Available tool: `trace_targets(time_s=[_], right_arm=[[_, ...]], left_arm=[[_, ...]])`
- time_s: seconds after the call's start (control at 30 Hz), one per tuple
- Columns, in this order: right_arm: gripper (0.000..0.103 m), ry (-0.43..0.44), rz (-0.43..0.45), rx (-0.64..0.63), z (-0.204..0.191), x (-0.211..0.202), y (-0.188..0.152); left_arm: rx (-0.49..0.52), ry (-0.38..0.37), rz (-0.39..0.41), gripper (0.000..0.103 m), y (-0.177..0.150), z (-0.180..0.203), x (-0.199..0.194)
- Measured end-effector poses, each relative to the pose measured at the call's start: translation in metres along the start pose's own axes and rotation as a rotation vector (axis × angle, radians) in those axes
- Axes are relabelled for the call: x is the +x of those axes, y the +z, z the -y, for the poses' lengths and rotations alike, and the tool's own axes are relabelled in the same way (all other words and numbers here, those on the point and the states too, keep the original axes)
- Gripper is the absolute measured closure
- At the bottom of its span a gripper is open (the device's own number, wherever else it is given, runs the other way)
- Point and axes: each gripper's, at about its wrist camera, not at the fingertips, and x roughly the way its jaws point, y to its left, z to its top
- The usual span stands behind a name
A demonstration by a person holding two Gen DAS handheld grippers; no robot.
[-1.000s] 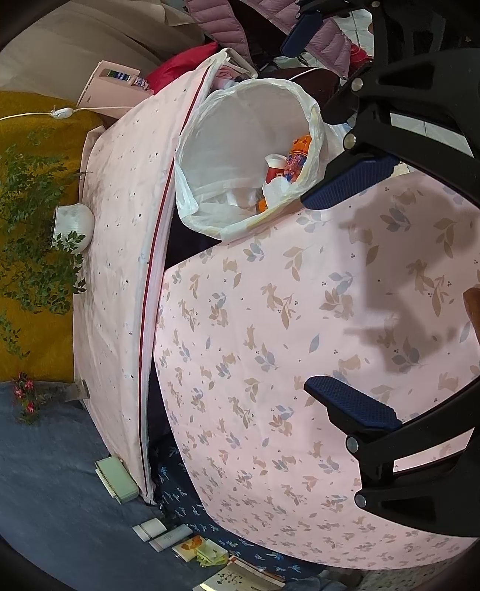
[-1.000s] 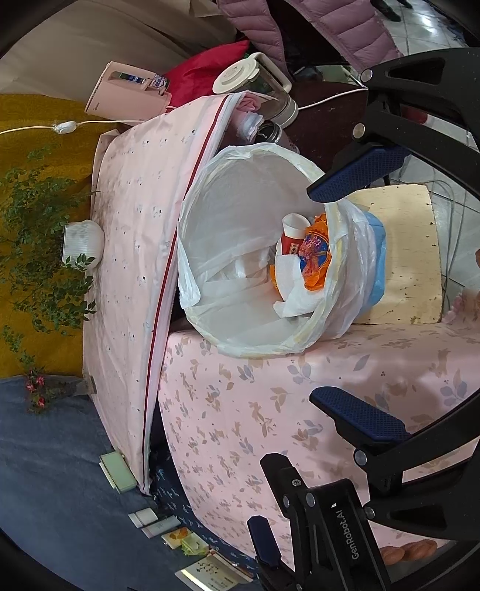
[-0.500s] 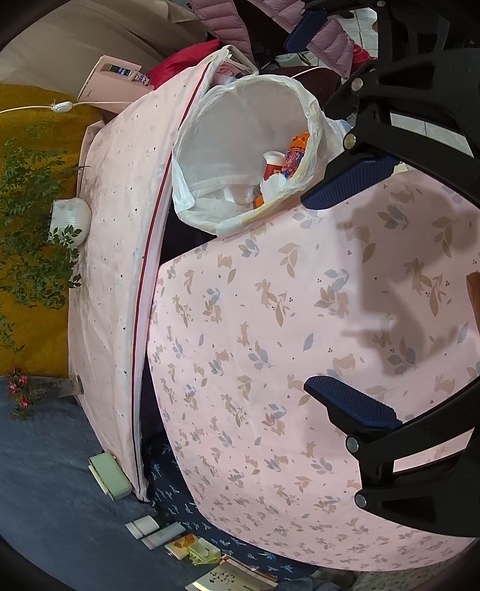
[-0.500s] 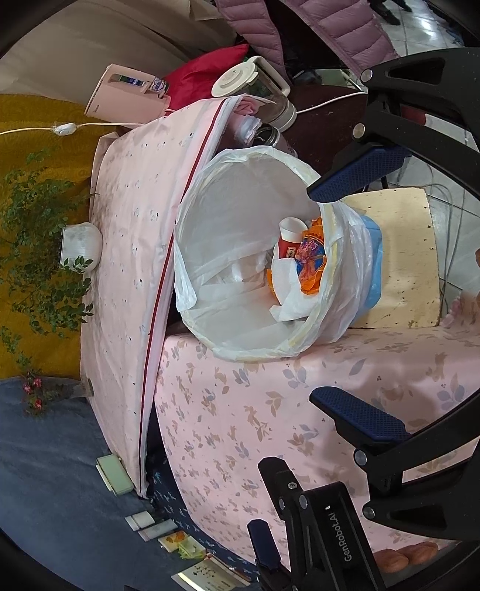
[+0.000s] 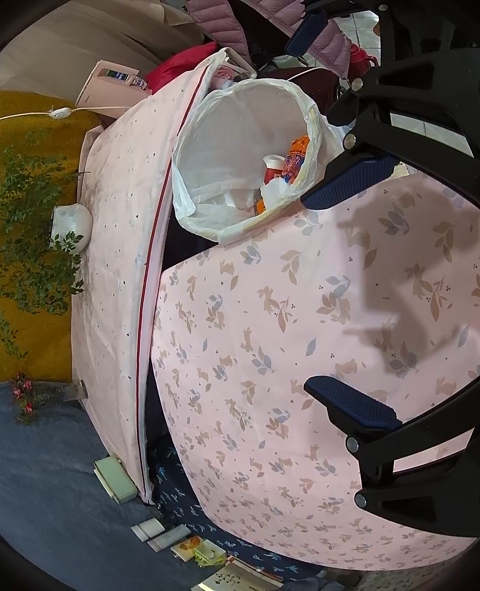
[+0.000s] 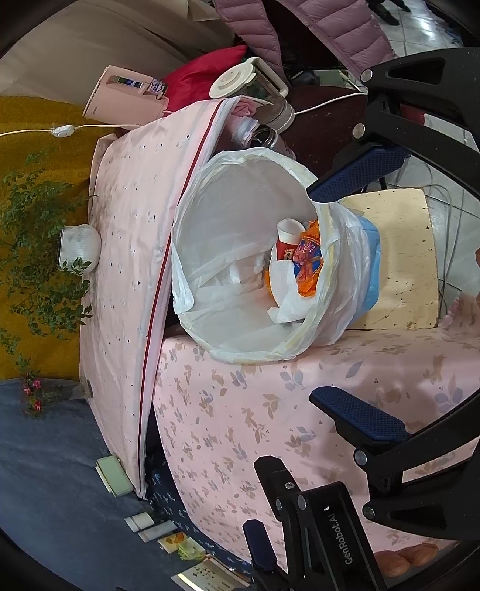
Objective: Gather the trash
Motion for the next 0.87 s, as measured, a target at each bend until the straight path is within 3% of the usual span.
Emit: trace_targets(time_s=[0.87], right_arm=[[0.007, -0.001, 0.004, 0.009, 0.0033, 0.0012, -0.0003]], left_arm=[[0.011, -0.024, -0.011, 0.016, -0.0022, 0.0015, 0.0025]])
